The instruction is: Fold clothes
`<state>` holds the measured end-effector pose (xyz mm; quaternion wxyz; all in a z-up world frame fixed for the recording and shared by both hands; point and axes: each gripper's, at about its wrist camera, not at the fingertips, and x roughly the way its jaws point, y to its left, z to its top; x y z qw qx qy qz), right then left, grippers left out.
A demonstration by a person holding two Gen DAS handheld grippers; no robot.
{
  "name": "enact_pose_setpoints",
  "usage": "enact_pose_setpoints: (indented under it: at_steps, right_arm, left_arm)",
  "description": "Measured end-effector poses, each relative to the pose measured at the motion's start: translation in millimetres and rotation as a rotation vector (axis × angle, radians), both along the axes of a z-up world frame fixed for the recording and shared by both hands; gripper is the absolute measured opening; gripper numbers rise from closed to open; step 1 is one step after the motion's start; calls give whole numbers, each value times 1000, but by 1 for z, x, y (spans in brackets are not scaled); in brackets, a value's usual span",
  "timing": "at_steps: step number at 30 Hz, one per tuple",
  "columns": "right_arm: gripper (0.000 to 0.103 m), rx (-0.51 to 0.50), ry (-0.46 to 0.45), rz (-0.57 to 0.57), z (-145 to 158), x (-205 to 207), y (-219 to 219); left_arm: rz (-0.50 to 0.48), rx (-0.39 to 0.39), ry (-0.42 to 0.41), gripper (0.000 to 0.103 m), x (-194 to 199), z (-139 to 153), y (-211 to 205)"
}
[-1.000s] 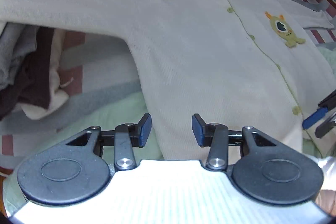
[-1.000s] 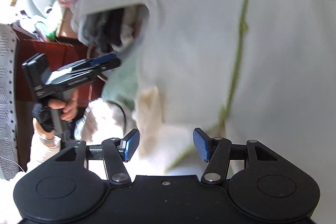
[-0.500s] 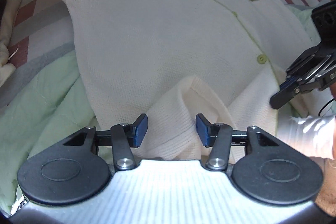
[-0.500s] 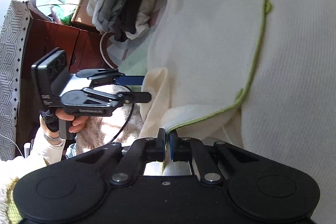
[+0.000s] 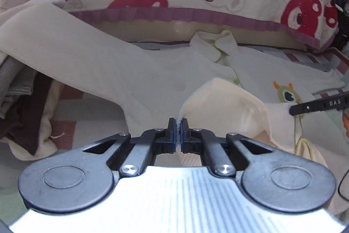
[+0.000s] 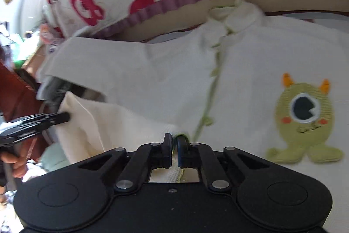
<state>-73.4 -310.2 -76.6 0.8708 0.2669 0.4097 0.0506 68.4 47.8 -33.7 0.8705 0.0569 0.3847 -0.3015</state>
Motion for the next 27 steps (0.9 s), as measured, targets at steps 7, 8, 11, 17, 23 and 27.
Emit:
enact_pose_setpoints:
  at_steps: [7, 8, 11, 17, 23, 27]
  right_arm:
    - [34, -39, 109, 32, 13, -75, 2]
    - [34, -34, 127, 59, 15, -88, 7]
    - [44, 60, 199, 102, 9, -124, 17]
    - [61, 47, 286, 201, -20, -158, 52]
    - [7, -216, 201, 379, -31, -156, 86]
    - [7, -149, 45, 277, 4, -147, 48]
  left_arm:
    - [92, -29, 126, 3, -5, -57, 3]
    - [95, -48, 131, 3, -5, -56, 6]
    - [103, -114, 137, 3, -4, -49, 15]
    - [91, -128, 150, 4, -8, -53, 18]
    - [81, -134, 97, 3, -14, -49, 18]
    - [67, -256, 27, 3, -22, -30, 29]
